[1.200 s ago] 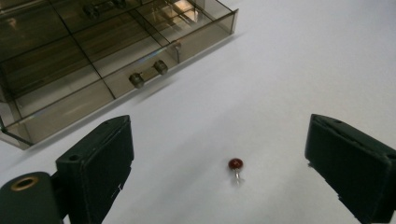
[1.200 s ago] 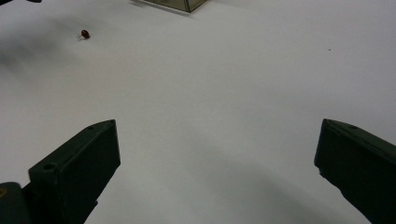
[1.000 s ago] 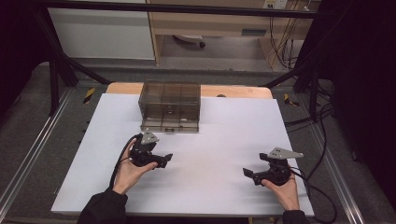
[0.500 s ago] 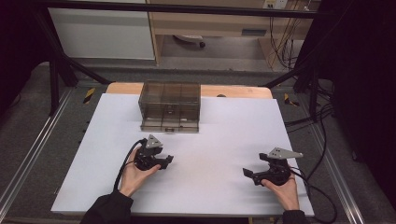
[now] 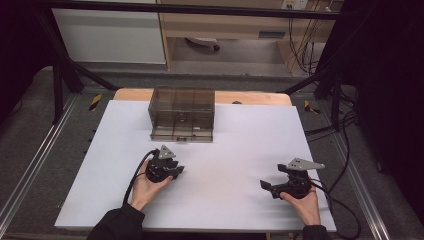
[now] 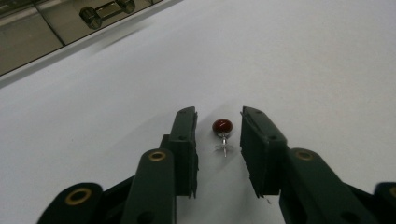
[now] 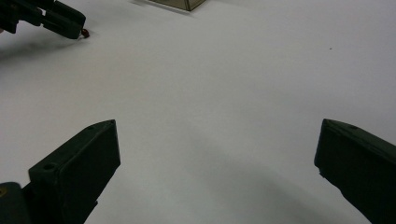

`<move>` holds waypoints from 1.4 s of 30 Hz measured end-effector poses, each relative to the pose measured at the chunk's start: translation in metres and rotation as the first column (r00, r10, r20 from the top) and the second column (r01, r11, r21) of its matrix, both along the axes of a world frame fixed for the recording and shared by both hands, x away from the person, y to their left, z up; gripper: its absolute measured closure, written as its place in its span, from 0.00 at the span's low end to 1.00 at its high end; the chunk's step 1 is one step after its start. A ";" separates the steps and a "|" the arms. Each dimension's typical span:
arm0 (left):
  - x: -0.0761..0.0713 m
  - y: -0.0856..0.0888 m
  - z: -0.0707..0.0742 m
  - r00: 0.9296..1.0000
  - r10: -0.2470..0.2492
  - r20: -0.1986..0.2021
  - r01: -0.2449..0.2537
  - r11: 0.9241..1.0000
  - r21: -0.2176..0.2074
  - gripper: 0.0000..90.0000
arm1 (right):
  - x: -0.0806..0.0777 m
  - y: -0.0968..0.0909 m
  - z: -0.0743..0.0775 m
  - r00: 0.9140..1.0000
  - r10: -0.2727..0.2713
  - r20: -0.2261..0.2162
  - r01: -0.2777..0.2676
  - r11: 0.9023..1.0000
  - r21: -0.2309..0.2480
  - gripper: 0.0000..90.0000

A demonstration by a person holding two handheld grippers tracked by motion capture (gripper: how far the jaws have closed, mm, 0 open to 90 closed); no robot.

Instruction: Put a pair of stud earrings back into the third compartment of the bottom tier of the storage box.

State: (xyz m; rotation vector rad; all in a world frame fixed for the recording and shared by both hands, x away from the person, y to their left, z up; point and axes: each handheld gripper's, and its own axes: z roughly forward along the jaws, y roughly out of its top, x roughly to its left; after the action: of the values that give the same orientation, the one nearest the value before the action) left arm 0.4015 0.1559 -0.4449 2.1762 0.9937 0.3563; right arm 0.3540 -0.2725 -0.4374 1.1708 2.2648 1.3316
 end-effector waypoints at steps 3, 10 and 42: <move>0.000 0.000 0.000 1.000 -0.001 0.002 0.001 1.000 -0.003 0.78 | 0.000 0.000 0.000 1.000 -0.001 0.000 0.001 1.000 0.001 0.01; 0.002 0.000 -0.002 1.000 -0.004 -0.006 0.004 1.000 -0.004 0.84 | 0.000 0.000 0.000 1.000 -0.002 -0.001 0.002 1.000 0.001 0.01; 0.000 0.003 0.006 1.000 -0.009 0.013 0.009 1.000 -0.027 0.92 | 0.000 0.000 0.000 1.000 0.003 -0.003 -0.003 1.000 -0.001 0.01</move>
State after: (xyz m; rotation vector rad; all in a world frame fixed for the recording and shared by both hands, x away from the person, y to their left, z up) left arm 0.4016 0.1589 -0.4385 2.1514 0.9762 0.3502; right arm 0.3542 -0.2724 -0.4375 1.1708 2.2701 1.3310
